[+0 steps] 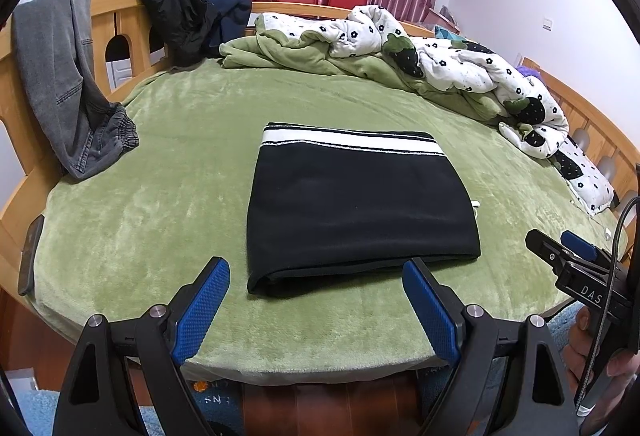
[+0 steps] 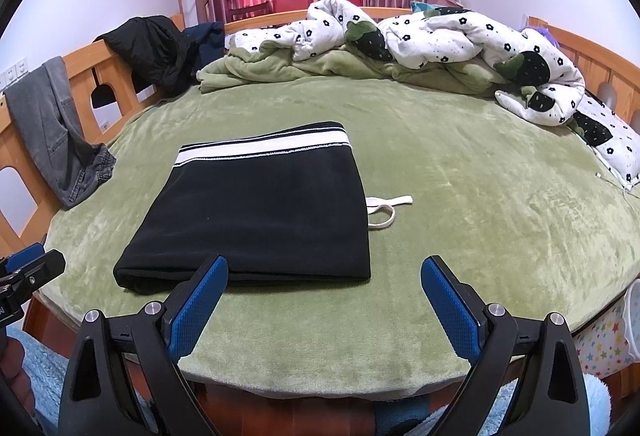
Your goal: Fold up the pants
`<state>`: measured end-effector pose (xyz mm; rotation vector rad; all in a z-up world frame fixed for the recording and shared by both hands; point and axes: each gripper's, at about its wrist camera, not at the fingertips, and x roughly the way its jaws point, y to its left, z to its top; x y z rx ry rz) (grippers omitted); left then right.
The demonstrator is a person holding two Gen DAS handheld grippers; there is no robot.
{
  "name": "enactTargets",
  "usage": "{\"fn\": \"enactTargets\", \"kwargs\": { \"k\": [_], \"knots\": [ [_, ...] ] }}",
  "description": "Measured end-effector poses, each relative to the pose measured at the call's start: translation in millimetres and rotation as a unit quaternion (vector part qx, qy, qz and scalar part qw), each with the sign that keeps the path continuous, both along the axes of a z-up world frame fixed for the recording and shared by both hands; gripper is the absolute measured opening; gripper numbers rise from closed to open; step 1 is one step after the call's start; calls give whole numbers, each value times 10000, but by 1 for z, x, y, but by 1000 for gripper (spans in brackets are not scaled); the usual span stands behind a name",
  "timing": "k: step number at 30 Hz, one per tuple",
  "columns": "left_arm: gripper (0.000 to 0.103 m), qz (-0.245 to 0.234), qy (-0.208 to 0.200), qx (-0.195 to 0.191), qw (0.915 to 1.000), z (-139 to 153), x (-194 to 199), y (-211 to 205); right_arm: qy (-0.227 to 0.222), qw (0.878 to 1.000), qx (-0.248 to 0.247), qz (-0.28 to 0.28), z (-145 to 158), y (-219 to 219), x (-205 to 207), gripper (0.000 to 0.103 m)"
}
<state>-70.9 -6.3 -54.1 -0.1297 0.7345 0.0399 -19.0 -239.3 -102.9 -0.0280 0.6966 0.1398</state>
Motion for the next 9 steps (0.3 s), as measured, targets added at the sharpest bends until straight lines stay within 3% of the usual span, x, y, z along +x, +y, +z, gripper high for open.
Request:
{"fn": "enactTargets", "kwargs": {
  "k": [9],
  "knots": [
    [88, 45, -48, 6, 10000, 2, -4, -4, 1, 10000, 10, -13, 0, 3, -1, 96]
  ]
}}
